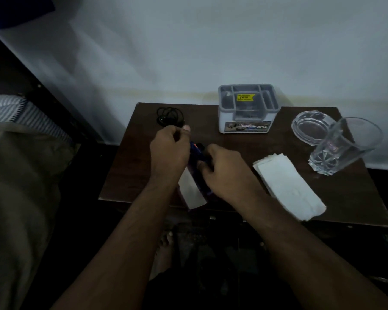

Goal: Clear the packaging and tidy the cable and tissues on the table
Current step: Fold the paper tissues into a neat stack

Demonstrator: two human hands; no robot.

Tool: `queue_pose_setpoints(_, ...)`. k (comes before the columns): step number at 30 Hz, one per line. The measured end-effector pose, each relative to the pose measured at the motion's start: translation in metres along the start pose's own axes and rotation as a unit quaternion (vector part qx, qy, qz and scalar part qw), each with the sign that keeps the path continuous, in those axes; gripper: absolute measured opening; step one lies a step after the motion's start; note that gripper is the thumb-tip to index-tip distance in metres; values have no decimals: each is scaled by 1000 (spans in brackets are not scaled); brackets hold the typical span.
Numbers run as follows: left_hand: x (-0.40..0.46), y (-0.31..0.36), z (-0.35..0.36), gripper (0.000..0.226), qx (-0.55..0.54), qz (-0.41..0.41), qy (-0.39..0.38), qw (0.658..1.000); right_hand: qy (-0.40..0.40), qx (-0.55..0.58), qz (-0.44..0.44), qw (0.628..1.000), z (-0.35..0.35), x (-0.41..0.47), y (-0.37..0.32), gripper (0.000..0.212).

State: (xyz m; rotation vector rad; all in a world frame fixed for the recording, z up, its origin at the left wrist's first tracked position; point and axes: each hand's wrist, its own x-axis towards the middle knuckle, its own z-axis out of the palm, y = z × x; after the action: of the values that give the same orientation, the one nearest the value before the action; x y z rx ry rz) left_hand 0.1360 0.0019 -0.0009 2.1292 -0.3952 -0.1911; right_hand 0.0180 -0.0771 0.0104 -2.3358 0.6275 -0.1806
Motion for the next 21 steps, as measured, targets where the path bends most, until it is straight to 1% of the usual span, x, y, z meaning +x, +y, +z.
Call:
queue_pose_setpoints(2,5,-8,-7,30,47,-32,-26,998,-23,1,3,1000,10,5,-6,23)
queue_pose_setpoints(3,7,-13,-12,31,78,-50,-37,995,-40,-6,6,999,16,6,-9,26)
queue_pose_setpoints(5,10,-22,-20,38,127,-90,-57,986,-68,-31,19,997,27,7,-13,31)
queue_pose_setpoints(7,10,-28,-26,45,145,-132,-90,977,-74,-46,21,996,35,5,-16,31)
queue_pose_setpoints(9,8,-30,-29,43,120,-174,-126,969,-77,-51,15,996,39,5,-19,29)
queue_pose_setpoints(12,7,-30,-30,28,86,-206,-145,964,-87,-57,5,995,43,5,-23,26)
queue_pose_setpoints(16,6,-27,-32,28,73,-208,-145,965,-79,-86,-1,993,49,3,-24,26)
queue_pose_setpoints(19,4,-28,-34,25,78,-207,-145,964,-77,-135,-16,988,51,2,-26,29)
queue_pose_setpoints(21,3,-28,-34,22,74,-209,-148,964,-49,-156,-16,986,48,2,-26,30)
